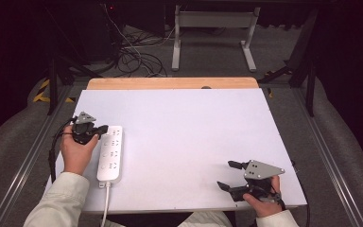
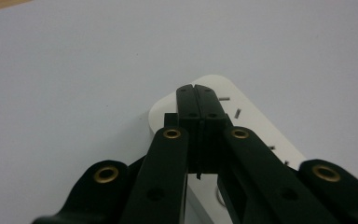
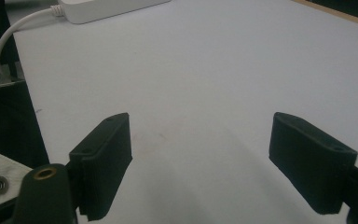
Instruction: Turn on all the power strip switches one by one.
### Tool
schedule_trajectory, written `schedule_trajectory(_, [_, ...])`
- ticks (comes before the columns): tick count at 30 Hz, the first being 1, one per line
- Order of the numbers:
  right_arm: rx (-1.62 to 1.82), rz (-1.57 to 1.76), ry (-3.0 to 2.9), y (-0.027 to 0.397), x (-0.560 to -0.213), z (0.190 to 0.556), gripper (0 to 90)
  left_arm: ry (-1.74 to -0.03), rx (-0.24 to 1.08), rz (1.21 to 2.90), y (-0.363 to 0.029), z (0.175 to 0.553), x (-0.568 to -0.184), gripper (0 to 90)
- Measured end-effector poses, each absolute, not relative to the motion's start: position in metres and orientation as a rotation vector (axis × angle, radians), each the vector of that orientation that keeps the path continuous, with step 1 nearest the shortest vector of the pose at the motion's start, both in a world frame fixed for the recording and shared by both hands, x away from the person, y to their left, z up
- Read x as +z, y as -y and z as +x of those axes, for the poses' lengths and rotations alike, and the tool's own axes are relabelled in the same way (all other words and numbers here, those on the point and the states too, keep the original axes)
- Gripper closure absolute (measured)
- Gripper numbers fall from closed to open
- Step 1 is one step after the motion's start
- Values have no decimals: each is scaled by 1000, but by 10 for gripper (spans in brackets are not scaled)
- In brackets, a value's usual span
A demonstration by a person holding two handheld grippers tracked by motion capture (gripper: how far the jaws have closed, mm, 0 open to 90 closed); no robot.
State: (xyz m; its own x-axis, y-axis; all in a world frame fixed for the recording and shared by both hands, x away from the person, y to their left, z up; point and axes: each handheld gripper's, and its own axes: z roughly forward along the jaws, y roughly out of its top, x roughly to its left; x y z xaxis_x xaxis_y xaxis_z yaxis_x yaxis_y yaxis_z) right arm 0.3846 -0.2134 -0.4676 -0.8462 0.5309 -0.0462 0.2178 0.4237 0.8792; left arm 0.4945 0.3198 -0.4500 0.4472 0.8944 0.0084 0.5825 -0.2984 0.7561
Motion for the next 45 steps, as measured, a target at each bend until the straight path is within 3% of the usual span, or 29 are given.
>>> schedule_trajectory(31, [1391,635,-2366,214,-467,384,219,-1278,625,2055,-312,498,-461,900])
schedule_trajectory(45, [1392,629,-2367,213,-467,383,219,-1292,574,2016,-316,500,-464,900])
